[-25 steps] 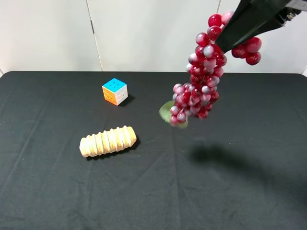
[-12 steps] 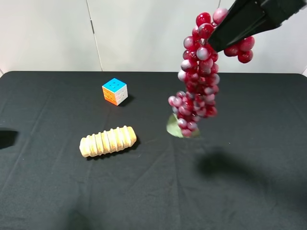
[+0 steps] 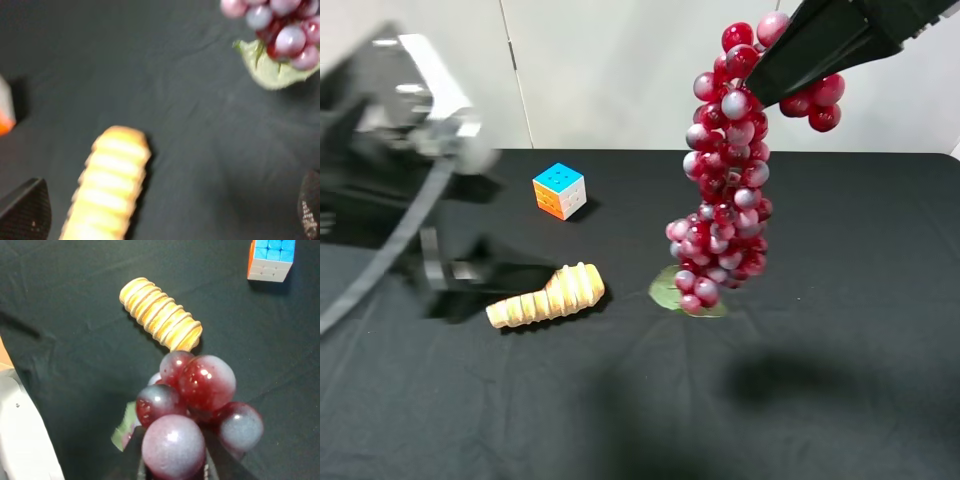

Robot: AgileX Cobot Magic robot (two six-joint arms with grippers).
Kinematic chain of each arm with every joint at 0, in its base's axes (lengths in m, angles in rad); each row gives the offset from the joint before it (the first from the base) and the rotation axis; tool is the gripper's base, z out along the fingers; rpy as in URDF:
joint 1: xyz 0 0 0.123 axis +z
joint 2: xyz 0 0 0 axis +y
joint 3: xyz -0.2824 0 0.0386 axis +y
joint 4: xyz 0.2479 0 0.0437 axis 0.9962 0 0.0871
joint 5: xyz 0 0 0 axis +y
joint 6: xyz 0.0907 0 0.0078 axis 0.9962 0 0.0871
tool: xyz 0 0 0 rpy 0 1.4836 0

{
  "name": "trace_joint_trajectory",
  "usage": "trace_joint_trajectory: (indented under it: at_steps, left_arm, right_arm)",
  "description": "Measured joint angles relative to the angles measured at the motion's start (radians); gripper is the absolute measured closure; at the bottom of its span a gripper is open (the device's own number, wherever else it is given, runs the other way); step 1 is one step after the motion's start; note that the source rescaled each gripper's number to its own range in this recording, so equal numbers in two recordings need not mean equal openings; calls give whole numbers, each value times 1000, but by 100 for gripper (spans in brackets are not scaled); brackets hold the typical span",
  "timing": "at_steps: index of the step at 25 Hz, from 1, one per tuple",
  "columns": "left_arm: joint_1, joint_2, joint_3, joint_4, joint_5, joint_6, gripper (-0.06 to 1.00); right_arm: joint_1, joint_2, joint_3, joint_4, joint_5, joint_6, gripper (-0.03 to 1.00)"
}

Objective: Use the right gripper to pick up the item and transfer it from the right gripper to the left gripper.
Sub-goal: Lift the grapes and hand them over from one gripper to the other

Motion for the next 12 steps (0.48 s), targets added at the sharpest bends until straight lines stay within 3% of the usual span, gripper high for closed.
trace_joint_trajectory:
  at_steps: [8,12]
  left_arm:
    - [-187,247,-116,-3,-269,0,-4]
    - [-257,326,-125,-3,-477,0,-4]
  right_arm:
    - [0,0,0,42,0,44,97]
    - [0,0,0,80,-1,72,97]
